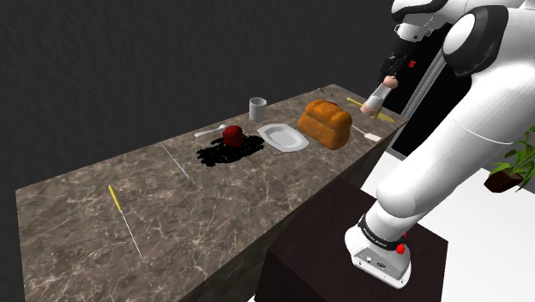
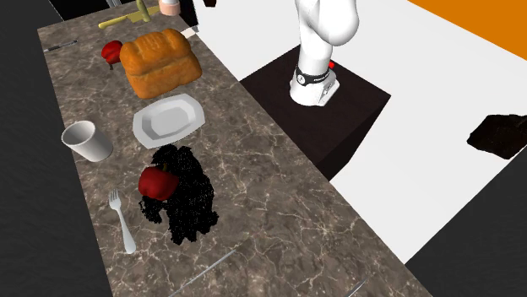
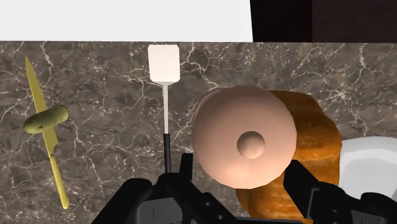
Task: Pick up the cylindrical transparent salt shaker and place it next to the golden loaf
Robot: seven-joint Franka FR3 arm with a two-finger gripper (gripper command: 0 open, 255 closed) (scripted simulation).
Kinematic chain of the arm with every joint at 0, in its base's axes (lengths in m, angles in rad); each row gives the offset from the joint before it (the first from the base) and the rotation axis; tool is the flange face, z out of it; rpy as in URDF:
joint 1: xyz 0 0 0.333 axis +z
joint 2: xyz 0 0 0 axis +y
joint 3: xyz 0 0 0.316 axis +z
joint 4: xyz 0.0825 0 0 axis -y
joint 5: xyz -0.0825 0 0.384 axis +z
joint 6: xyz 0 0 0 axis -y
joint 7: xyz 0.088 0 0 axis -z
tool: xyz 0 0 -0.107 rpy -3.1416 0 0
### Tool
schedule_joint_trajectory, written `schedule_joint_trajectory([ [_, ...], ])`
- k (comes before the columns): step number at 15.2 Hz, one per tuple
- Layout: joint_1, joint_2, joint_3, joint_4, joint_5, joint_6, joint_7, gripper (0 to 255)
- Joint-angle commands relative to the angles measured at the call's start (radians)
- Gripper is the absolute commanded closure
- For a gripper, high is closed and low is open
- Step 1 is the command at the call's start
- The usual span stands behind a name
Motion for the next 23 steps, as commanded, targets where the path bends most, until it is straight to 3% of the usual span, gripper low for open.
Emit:
schedule_joint_trajectory([
  [1,0.0,-0.003,0.0,-0.032,-0.001,0.031,0.0,255],
  [23,-0.007,0.06,-0.01,-0.275,0.05,0.318,-0.048,255],
])
